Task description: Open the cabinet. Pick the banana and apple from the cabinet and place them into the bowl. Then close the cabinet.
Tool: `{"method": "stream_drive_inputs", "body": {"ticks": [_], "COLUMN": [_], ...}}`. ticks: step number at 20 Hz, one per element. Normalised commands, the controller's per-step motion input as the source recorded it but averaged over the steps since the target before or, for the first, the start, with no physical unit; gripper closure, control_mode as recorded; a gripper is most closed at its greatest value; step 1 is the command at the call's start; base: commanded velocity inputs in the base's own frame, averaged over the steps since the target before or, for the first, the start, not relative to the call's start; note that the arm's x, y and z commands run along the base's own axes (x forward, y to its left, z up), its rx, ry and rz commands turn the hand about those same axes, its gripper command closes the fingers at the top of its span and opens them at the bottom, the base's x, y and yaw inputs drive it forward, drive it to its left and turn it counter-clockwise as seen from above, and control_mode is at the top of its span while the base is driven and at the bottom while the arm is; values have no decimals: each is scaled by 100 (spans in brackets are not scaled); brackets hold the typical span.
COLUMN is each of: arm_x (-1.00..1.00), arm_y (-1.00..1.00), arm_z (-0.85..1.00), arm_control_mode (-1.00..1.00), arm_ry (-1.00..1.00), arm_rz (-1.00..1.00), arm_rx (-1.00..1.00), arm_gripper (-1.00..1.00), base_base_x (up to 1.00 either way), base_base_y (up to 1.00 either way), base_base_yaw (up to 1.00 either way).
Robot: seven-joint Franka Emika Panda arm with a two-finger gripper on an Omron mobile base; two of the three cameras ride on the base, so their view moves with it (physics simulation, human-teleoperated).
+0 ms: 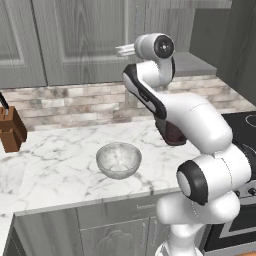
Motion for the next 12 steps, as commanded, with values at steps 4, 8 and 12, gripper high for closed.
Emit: {"method": "stream_drive_inputs", "body": {"ticks": [4, 8, 12], "arm_x": [39, 39, 33], "arm_y": [1, 5, 6], "arm_z": [-9, -15, -14], "arm_control_mode": [-100, -100, -100], "arm_ry": [0, 0, 0], "arm_rz": [0, 0, 0], "arm_rx": [0, 0, 0], "arm_gripper": [-100, -100, 100], "base_base_x": [0, 0, 0], "base_base_y": [0, 0, 0], "base_base_yaw": [0, 0, 0]}}
